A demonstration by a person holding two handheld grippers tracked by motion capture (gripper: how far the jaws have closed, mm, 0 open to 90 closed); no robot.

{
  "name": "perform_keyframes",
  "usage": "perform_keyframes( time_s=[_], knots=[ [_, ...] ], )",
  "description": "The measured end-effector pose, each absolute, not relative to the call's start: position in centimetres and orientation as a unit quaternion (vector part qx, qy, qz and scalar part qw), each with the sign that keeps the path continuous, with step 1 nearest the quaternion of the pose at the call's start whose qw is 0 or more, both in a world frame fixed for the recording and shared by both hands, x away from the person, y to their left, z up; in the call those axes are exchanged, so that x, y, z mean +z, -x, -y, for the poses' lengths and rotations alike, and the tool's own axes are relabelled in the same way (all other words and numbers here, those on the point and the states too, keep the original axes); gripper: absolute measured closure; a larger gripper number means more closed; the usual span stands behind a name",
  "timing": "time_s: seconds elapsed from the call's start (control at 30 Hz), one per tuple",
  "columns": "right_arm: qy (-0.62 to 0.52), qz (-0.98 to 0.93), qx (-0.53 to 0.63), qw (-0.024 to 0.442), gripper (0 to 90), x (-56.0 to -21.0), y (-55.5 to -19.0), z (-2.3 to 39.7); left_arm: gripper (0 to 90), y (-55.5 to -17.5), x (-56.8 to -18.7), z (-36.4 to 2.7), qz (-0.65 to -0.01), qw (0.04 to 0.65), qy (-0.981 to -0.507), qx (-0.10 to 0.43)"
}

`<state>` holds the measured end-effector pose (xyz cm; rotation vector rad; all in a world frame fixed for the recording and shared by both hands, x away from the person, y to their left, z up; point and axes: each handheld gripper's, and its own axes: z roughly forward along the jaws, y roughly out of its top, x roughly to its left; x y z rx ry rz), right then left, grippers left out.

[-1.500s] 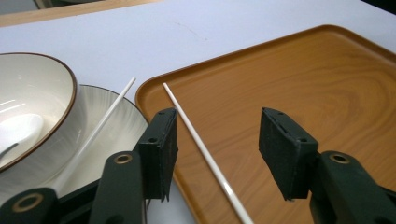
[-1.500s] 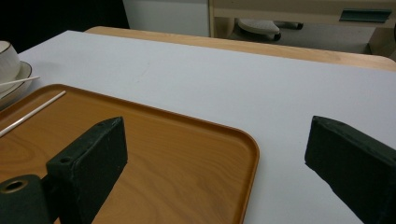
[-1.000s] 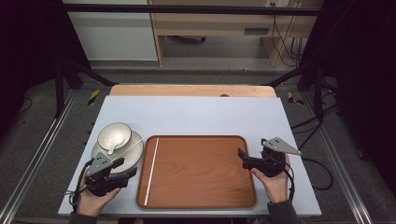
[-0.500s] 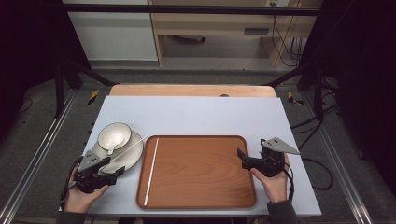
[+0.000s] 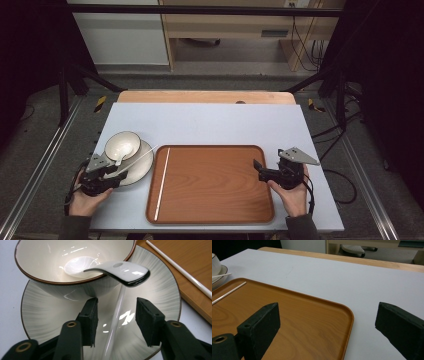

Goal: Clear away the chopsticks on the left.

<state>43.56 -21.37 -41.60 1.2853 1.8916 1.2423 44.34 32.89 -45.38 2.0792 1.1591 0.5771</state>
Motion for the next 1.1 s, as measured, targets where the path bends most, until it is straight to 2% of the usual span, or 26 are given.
perform_keyframes(
  time_s=[0.03,0.43,0.67,1.1],
  knots=[
    [-0.475,-0.701,0.460,0.267,6.1,-41.6,-43.6,21.3,58.6,-44.4,-45.5,-32.9,-0.446,0.341,-0.797,0.221],
    [-0.477,-0.702,0.458,0.264,6.1,-41.7,-43.6,21.3,76.0,-44.5,-45.6,-32.6,-0.440,0.333,-0.808,0.207],
    [-0.477,-0.702,0.458,0.264,6.1,-41.7,-43.6,21.3,83.2,-44.3,-45.6,-32.2,-0.437,0.332,-0.814,0.191],
    [-0.475,-0.703,0.460,0.263,5.7,-41.7,-43.6,21.4,83.8,-43.5,-45.3,-31.2,-0.441,0.344,-0.807,0.192]
  ],
)
